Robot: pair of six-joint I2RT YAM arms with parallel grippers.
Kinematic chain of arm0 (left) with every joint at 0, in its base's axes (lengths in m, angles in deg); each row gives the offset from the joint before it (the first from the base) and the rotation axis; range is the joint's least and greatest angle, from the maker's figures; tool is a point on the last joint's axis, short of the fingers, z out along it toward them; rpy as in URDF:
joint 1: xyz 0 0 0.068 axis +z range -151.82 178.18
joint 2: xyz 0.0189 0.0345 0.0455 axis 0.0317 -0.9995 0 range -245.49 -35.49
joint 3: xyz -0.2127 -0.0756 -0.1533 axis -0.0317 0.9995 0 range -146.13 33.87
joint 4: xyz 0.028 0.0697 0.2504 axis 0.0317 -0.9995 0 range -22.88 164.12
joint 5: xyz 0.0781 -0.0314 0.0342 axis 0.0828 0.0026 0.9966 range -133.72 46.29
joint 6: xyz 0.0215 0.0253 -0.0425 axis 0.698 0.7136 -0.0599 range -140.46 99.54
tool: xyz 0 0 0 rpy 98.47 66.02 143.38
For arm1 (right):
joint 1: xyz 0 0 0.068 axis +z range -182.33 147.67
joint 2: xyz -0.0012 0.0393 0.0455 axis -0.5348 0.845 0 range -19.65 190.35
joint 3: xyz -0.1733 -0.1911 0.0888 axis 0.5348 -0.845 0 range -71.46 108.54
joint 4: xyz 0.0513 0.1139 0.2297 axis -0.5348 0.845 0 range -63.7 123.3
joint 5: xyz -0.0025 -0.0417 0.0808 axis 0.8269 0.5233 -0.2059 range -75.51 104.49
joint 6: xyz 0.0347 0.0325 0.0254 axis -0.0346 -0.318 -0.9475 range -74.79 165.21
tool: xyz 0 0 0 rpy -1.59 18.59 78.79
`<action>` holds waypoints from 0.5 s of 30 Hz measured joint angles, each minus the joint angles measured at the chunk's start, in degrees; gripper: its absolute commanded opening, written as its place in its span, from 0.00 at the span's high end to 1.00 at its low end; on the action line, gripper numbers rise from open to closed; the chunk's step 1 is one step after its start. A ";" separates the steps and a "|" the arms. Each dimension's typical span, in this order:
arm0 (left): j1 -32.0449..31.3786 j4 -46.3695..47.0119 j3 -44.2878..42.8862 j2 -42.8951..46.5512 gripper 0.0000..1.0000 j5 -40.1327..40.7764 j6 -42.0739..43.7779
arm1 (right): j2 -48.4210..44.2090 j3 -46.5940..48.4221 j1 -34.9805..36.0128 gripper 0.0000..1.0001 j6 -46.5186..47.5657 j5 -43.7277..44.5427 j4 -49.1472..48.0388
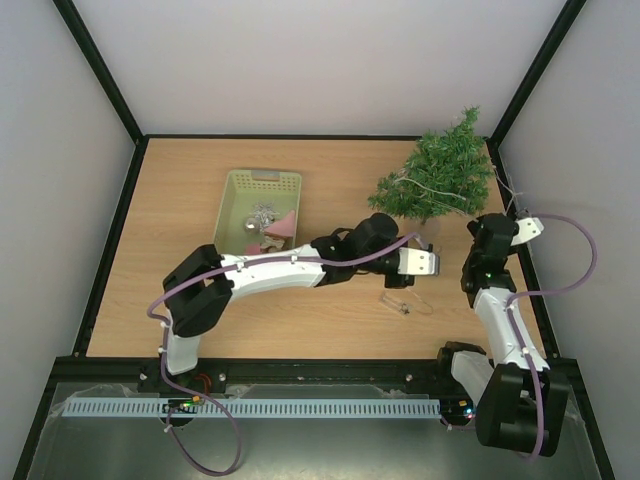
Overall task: Decorate the small christmas tree
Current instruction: Wrap the decoration item around the Christmas tree.
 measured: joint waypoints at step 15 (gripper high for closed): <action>6.84 2.84 7.34 4.66 0.98 1.97 -2.43 | -3.61 0.00 -0.02 0.98 -1.90 -12.31 1.31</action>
